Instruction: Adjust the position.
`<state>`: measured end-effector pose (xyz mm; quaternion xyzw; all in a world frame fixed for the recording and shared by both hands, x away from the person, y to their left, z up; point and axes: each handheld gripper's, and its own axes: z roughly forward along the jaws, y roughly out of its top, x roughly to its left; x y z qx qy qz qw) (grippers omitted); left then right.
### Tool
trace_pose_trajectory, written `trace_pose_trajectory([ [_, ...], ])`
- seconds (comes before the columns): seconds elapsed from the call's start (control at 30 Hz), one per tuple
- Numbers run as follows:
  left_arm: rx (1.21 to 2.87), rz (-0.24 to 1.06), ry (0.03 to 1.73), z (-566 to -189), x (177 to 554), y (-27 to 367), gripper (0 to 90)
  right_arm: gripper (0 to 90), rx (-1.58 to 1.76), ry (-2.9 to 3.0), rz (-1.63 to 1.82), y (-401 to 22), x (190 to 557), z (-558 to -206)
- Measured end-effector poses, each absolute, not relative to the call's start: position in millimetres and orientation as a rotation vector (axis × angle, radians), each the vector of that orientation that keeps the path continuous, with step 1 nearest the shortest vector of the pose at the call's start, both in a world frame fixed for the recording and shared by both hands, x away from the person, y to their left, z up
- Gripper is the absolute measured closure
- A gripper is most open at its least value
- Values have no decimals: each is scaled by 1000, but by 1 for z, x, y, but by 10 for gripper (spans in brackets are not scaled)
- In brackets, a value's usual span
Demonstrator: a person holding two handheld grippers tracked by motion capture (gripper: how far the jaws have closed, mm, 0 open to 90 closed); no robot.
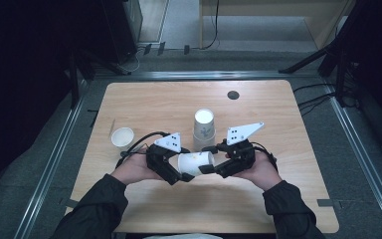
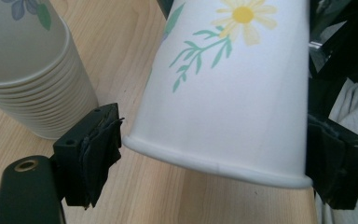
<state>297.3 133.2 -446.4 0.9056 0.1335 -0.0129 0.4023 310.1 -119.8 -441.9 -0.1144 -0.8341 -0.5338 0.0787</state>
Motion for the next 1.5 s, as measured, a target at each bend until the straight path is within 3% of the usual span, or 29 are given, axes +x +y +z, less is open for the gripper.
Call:
trace_pose_trajectory([
  [0.13,2276,-23,304,-445,295,135,202,348,-344,-2477,-1605,-118,311,-443],
  [0.4,2299,-10,283,-444,295,135,232,339,-343,-2484,-1584,-118,312,-445],
  [0.6,2332,10,297,-437,296,143,235,253,-328,-2557,-1539,-114,309,-447],
  [0.97,2487,57,290,-433,300,145,235,254,-328,-2660,-1484,-111,307,-454],
  [1.5,2668,3,272,-455,301,122,234,273,-290,-2724,-1367,-93,308,-475],
])
